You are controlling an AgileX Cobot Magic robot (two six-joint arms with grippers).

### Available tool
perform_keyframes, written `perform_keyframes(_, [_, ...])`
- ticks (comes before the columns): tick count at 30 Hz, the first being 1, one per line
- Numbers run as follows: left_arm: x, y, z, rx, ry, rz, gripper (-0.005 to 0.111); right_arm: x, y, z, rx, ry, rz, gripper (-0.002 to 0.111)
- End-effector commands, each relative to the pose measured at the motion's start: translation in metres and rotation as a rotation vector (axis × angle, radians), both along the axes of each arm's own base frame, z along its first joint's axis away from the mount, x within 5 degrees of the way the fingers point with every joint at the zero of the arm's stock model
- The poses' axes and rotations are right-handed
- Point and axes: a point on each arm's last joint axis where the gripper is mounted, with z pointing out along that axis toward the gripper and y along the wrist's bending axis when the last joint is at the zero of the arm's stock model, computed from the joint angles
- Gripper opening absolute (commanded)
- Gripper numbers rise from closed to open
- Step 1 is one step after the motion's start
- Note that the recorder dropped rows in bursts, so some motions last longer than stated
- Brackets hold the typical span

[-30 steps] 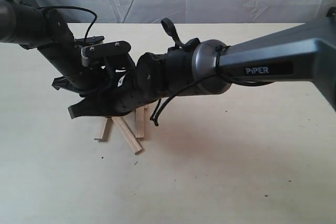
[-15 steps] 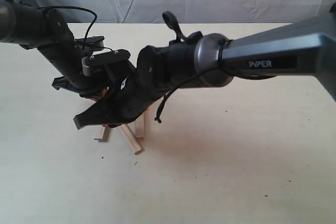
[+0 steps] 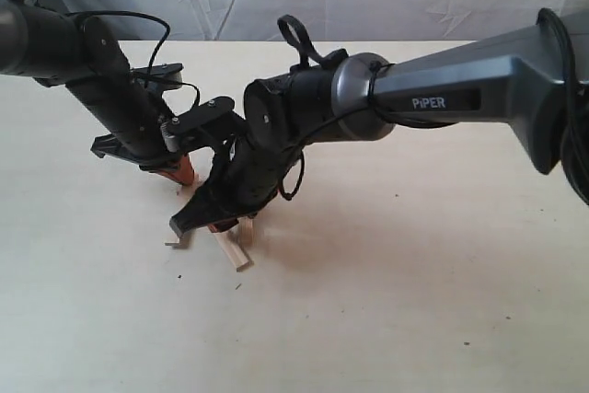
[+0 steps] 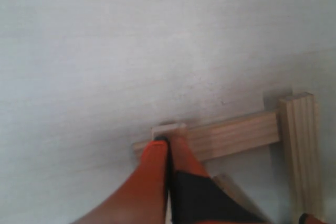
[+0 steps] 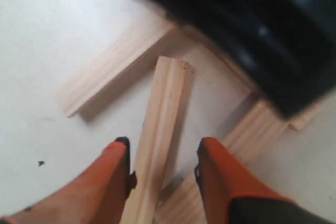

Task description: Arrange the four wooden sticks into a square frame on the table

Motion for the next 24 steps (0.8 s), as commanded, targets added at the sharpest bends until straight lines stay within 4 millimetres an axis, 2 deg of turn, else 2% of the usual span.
perform_keyframes(1, [0.000,0.000,-0.004,0.000,0.013,-0.001,0.000,0.003,0.007,0.004,-0.003,-0.050,0.039,0.042])
perform_keyframes(3, [0.000,0.000,-0.004,0.000,0.013,-0.001,0.000,-0.001,0.013,0.006,-0.029,-0.089,0.094,0.042])
perform_keyframes(12, [0.000,0.000,-0.004,0.000,0.015,-0.001,0.000,-0.012,0.017,-0.033,-0.134,-0.029,0.139,0.042])
perform_keyframes(14, [0.000,0.000,-0.004,0.002,0.013,-0.002,0.000,-0.017,0.018,-0.036,-0.170,-0.016,0.168,0.028])
perform_keyframes(15, [0.000,0.000,-0.004,0.002,0.013,-0.002,0.000,-0.018,0.018,-0.036,-0.173,-0.012,0.170,0.011])
perform_keyframes(16, [0.000,0.000,-0.004,0.002,0.013,-0.002,0.000,-0.018,0.019,-0.036,-0.168,-0.010,0.166,-0.001])
perform_keyframes(20, [0.000,0.000,-0.004,0.002,0.013,-0.002,0.000,-0.016,0.021,-0.021,-0.177,0.005,0.172,0.000])
perform_keyframes(24, [0.000,0.000,-0.004,0.002,0.013,-0.002,0.000,-0.013,0.024,0.016,-0.178,0.004,0.186,0.000])
